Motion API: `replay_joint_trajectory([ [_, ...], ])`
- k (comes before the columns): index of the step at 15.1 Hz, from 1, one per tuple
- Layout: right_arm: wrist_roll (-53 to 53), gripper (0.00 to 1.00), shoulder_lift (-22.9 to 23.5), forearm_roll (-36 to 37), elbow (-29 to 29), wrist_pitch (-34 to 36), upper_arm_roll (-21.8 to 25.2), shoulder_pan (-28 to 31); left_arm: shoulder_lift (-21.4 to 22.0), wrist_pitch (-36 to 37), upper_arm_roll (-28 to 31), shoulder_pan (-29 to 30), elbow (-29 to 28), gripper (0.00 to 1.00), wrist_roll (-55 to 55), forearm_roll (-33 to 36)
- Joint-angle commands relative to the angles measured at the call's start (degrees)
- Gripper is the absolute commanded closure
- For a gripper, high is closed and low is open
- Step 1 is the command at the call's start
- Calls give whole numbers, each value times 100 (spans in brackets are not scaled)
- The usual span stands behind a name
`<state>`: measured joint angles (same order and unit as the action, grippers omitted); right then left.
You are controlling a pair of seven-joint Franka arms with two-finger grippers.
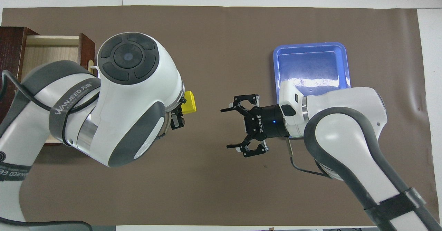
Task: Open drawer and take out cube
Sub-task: 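Close the right gripper on the cube held by the left gripper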
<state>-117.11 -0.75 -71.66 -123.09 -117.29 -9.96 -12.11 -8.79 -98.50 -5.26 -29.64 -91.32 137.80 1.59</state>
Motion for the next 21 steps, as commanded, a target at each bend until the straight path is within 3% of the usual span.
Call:
replay_joint_trajectory([
  [1,-285,0,101,-286,-39,-92,3,-54,131,-152,-18,-42,-193,100,125,96],
  [3,-303,0,206,-400,-13,-101,3,-45,167,-170,-27,-50,-246,100,125,96],
  [7,-506,0,847,-497,452,58,3,60,193,-213,-63,-50,-307,100,134,96],
  [17,-391,0,848,-708,523,-65,3,-168,263,-486,-106,-50,-527,100,204,96],
  [21,-444,0,1322,-691,1006,-118,3,-195,263,-504,-115,-50,-527,100,213,96],
])
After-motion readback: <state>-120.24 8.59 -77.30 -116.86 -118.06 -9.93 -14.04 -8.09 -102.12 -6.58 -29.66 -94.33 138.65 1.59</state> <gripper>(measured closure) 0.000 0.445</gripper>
